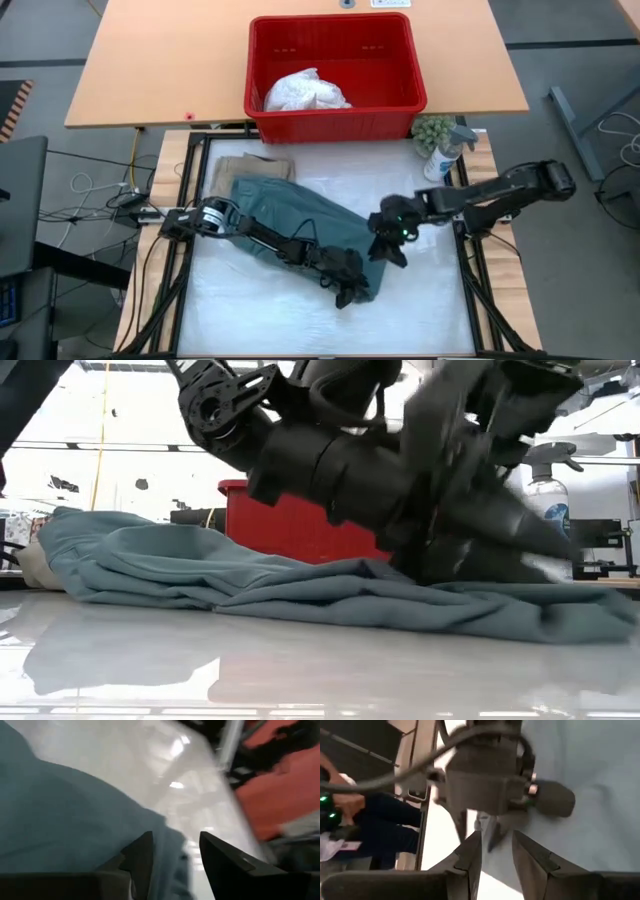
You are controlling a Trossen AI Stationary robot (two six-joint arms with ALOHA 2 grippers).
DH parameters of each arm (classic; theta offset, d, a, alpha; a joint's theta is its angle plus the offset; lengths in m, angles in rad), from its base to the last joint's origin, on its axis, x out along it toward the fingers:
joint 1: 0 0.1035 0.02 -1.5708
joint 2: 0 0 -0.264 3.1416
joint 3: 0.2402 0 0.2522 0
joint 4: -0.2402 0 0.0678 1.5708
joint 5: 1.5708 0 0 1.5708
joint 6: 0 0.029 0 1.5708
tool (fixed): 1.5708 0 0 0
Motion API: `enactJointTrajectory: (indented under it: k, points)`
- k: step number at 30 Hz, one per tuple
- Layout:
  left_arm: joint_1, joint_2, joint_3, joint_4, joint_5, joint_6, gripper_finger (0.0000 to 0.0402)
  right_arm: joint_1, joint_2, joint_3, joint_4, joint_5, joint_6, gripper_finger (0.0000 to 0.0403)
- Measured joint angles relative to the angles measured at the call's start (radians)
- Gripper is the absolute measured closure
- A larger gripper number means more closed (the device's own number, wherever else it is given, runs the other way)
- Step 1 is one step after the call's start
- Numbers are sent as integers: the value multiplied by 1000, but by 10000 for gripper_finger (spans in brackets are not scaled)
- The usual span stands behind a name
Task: Fold Laundry from Bin
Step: Fold the blue pants in the red bin
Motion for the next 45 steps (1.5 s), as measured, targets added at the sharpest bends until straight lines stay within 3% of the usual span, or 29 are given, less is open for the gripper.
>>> enactJointTrajectory:
  k: [11, 14, 16, 19, 23, 27, 31, 33, 36, 41, 45]
  points:
    - [15, 0, 143, 35, 465, -17, 246, 254, -145, -23, 5, 144, 303, 271]
    - [21, -19, 192, -49, 552, -17, 247, 335, -186, -23, -15, 236, 370, 271]
    - [29, -59, 221, -192, 546, 28, 251, 394, -204, -23, -23, 318, 408, 271]
    - [47, -144, 267, -558, 406, 200, 259, 483, -207, -23, -52, 471, 453, 271]
    - [61, -273, 323, -1009, 10, 374, 272, 570, -165, -23, -60, 729, 508, 271]
    - [46, -429, 292, -1245, -400, 198, 284, 590, -106, -23, -39, 882, 525, 271]
    - [39, -605, 189, -1439, -649, -71, 291, 581, -42, -23, 0, 971, 535, 271]
    - [40, -709, 105, -1501, -694, -236, 291, 568, -12, -22, 19, 979, 534, 270]
    - [40, -858, -68, -1503, -678, -430, 291, 548, 29, -22, 47, 978, 528, 265]
    - [39, -1063, -351, -1391, -612, -601, 291, 522, 66, -22, 95, 977, 527, 251]
    - [48, -1137, -525, -1280, -590, -687, 291, 515, 76, -22, 125, 977, 518, 238]
